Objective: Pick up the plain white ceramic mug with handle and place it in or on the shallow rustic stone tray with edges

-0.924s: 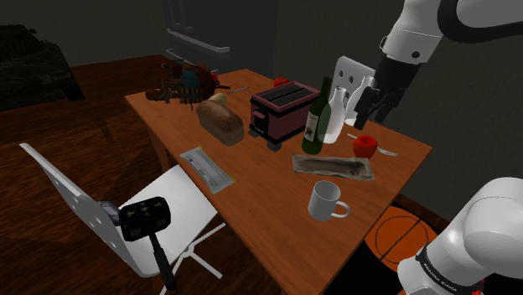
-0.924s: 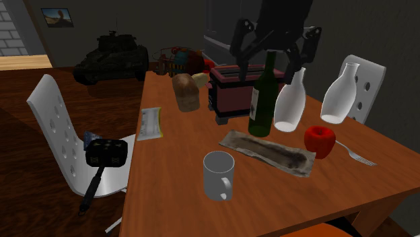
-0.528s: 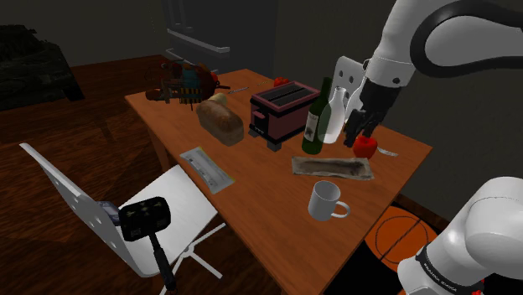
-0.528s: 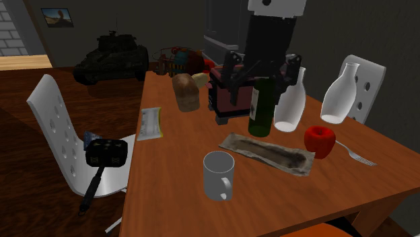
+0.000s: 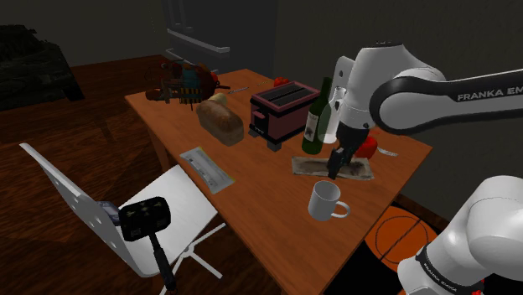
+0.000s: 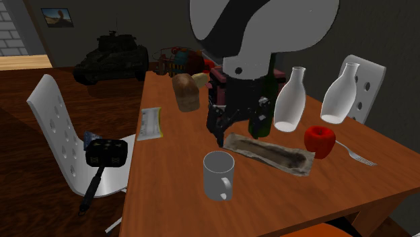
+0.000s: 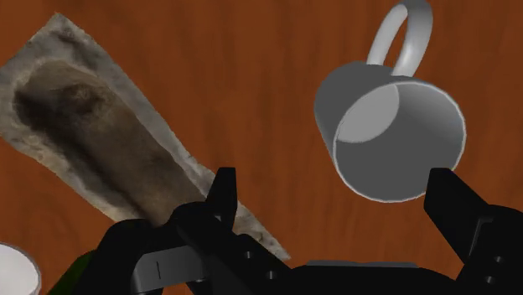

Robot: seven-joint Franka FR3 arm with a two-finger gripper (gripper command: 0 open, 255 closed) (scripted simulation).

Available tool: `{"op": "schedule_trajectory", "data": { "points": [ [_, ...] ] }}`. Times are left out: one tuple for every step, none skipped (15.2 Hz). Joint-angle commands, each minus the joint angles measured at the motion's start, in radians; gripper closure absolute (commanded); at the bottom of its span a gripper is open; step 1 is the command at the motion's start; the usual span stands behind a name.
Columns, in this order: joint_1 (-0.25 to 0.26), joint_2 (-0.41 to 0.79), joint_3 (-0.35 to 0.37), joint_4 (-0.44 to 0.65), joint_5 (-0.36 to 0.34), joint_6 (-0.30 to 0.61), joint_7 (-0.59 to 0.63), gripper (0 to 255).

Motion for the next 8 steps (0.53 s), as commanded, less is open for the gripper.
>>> {"op": "schedule_trajectory", "data": {
  "points": [
    [0.017,0.046,0.021,-0.034,-0.001,0.07,-0.012,0],
    [0.022,0.072,0.029,-0.049,-0.004,0.105,-0.019,0],
    [0.023,0.076,0.03,-0.051,-0.004,0.11,-0.02,0],
    [0.024,0.083,0.031,-0.06,-0.003,0.127,-0.02,0],
    [0.024,0.091,0.033,-0.069,-0.003,0.143,-0.02,0],
    [0.024,0.099,0.034,-0.078,-0.002,0.16,-0.02,0],
    [0.024,0.107,0.035,-0.087,-0.001,0.177,-0.02,0],
    [0.024,0.115,0.037,-0.095,0.0,0.194,-0.02,0]
  ]
}}
